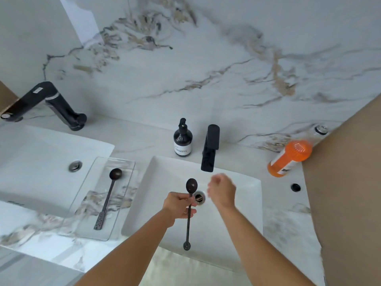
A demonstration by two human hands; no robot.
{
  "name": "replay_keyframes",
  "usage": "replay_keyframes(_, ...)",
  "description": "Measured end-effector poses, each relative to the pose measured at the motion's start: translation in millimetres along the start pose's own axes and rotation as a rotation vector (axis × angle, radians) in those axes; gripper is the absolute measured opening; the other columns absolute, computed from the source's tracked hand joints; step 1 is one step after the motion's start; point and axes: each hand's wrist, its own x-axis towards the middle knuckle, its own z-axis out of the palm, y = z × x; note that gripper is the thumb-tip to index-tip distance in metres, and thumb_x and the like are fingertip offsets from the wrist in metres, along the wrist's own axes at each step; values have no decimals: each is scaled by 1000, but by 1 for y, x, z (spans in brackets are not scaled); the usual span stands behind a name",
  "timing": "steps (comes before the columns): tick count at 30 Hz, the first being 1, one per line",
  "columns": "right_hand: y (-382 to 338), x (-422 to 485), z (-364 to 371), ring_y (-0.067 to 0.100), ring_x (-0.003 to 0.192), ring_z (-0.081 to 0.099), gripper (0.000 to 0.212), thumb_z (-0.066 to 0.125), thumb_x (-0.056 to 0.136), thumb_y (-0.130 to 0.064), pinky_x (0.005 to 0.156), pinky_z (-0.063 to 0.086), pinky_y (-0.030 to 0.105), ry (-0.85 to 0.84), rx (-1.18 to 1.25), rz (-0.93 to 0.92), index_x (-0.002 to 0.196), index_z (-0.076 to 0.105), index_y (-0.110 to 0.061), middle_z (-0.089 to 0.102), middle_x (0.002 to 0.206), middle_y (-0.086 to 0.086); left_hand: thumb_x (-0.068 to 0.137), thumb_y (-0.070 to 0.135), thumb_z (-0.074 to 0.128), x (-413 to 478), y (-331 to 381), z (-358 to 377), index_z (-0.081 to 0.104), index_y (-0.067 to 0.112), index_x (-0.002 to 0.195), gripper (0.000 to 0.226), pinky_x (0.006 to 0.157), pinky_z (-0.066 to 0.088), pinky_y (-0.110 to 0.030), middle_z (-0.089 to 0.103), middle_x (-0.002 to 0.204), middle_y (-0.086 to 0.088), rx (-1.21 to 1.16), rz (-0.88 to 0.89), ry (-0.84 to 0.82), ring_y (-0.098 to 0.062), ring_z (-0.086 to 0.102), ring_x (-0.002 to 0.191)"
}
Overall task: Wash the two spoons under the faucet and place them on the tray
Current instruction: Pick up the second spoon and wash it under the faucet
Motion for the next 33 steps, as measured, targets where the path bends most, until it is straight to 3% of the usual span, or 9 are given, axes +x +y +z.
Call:
replay_keyframes(3, -52, 26, -15, 36, 81, 70, 42, 37, 96, -48, 58, 53, 30, -22, 68, 18, 94, 56, -10, 66, 90, 11, 92, 7, 67, 7, 3, 0, 75, 3, 91, 9, 72, 64, -42, 71, 84, -15, 4, -7, -50, -32, 69, 68)
replay_keyframes(4, -60, 33, -16, 36, 83, 67, 47, 34, 95, -52, 57, 50, 27, -41, -25, 11, 93, 56, -10, 62, 90, 11, 92, 7, 67, 10, 4, 1, 76, 3, 93, 10, 72, 64, -41, 72, 86, -15, 10, -9, -63, -32, 70, 68)
replay_keyframes(6, -68, 40, -18, 36, 92, 56, 55, 33, 94, -54, 69, 47, 33, 32, -225, -40, 92, 61, -7, 55, 96, 15, 92, 8, 67, 14, 6, 4, 77, 6, 88, 11, 71, 65, -41, 73, 84, -13, 23, -7, -91, -30, 71, 67)
replay_keyframes(8, -73, 46, -19, 33, 84, 56, 53, 39, 94, -49, 67, 48, 36, 50, -164, -8, 91, 63, -3, 57, 88, 13, 92, 8, 67, 17, 7, 7, 77, 6, 88, 11, 72, 65, -41, 74, 83, -12, 35, -10, -120, -29, 72, 67)
replay_keyframes(10, -80, 52, -19, 24, 56, 52, 38, 47, 97, -35, 45, 39, 27, -41, 237, 163, 88, 60, -1, 58, 70, 9, 92, 8, 66, 17, 8, 10, 75, -1, 99, 15, 72, 65, -40, 74, 85, -12, 46, -18, -139, -29, 73, 68)
replay_keyframes(12, -88, 56, -25, 17, 44, 40, 26, 48, 99, -22, 36, 24, 20, -116, 500, 318, 86, 56, 0, 55, 63, 10, 93, 7, 65, 17, 9, 13, 73, -4, 105, 19, 71, 65, -39, 73, 85, -12, 50, -22, -152, -30, 72, 68)
replay_keyframes(17, -94, 58, -36, 13, 44, 36, 21, 49, 100, -16, 33, 23, 18, -181, 537, 411, 81, 52, -7, 55, 65, 10, 93, 10, 67, 14, 10, 15, 73, -3, 106, 19, 72, 65, -40, 73, 84, -11, 33, -25, -148, -28, 73, 67)
replay_keyframes(33, -110, 69, -40, 14, 40, 39, 18, 47, 96, -5, 31, 22, 15, -107, 620, 372, 79, 53, -4, 57, 60, 11, 95, 9, 64, 10, 20, 26, 71, -5, 109, 22, 83, 62, -48, 72, 85, -12, 11, -26, -109, -30, 72, 73)
